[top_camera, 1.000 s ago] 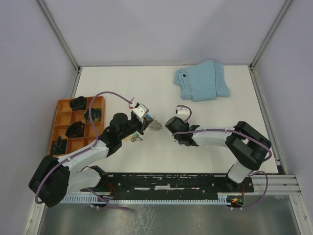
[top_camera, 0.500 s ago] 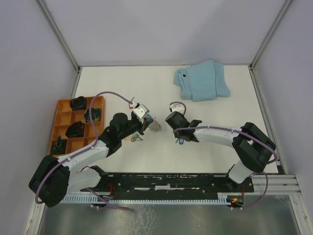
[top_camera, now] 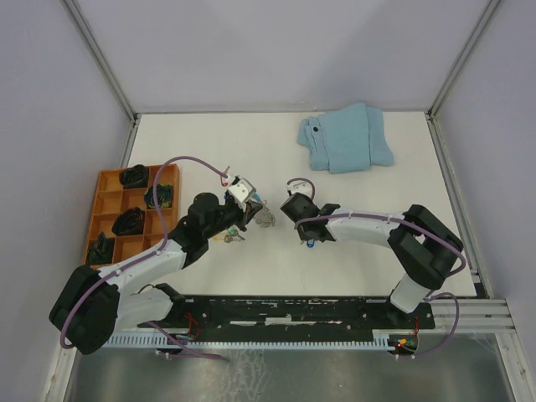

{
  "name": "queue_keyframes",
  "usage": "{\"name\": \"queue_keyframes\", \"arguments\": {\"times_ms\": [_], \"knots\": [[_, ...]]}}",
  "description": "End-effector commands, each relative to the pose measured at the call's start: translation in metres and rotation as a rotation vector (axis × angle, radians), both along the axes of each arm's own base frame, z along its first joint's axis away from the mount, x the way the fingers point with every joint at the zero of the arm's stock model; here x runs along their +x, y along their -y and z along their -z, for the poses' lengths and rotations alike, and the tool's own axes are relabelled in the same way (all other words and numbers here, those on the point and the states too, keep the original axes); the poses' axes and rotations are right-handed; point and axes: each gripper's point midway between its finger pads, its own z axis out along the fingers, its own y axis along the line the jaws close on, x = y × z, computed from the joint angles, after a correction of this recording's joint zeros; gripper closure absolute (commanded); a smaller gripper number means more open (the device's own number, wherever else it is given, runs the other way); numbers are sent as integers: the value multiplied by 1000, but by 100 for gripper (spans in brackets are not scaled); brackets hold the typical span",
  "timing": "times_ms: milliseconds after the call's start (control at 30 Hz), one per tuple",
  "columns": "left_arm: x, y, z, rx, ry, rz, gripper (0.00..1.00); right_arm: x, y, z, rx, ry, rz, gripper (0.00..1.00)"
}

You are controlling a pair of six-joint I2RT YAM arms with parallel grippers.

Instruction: Put the keys on the keyring

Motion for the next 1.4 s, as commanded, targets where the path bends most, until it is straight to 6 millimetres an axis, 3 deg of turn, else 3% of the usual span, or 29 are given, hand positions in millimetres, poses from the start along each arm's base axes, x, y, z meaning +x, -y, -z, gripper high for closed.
{"name": "queue_keyframes", "arguments": {"times_ms": [0,167,500,800,1100,1367], "knots": [[6,10,-32,-40,93,39,97,8,-12,2,17,17,-6,74],[4,11,-31,-35,95,56,97,9,-10,7,2,19,-5,78],[2,12,-30,-31,96,69,97,12,-4,-17,20,58,-44,99],[-3,12,-32,-33,117,94,97,3,-25,-39,224,22,-131,99],[-9,16,-31,-38,123,133,97,-5,-42,-17,347,-90,-177,99],[-11,16,-32,-44,129,141,97,-2,-31,-8,312,-91,-150,95]]}}
